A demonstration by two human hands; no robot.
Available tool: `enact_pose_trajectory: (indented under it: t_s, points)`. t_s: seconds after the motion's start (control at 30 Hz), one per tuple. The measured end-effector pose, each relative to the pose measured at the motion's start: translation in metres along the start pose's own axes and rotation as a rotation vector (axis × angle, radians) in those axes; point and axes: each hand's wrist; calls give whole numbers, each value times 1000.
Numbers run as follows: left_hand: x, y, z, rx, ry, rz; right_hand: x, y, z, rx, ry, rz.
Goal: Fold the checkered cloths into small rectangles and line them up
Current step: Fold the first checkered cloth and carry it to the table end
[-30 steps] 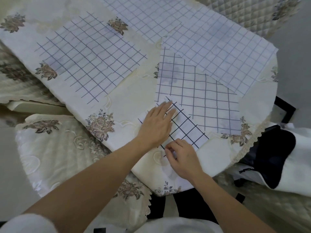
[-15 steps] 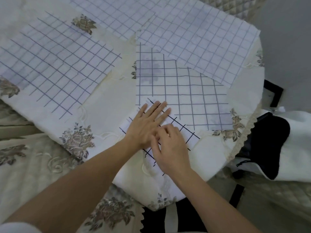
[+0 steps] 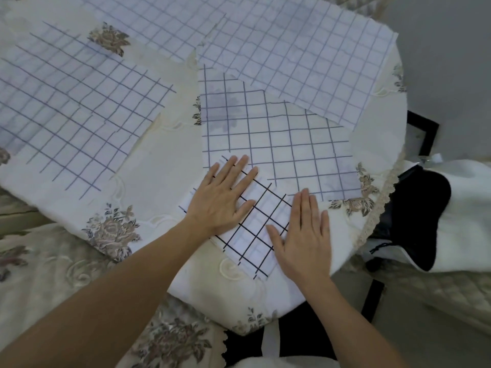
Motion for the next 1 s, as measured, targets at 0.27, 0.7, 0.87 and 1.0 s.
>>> enact_pose_trajectory:
  t_s: [0.27,0.7,0.87,1.0]
  points:
    - [2,-5,-3,-10,-33,-13,4,0,6,29,-5,-4]
    - [83,3,48,-17,74,-88,4,0,6,26,-12,1]
    - [88,-2,39,-33,76,-122,4,-1,7,33,-17,-29]
    - [89,-5,38,-27,83,-142,0,-14,3,13,-103,-3]
Point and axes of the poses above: each hand's wrist, its own x-axis away from the middle knuckle, its own y-axis out of the palm, z = x × y, and after that the axes turned 4 degrees about -y, right-handed
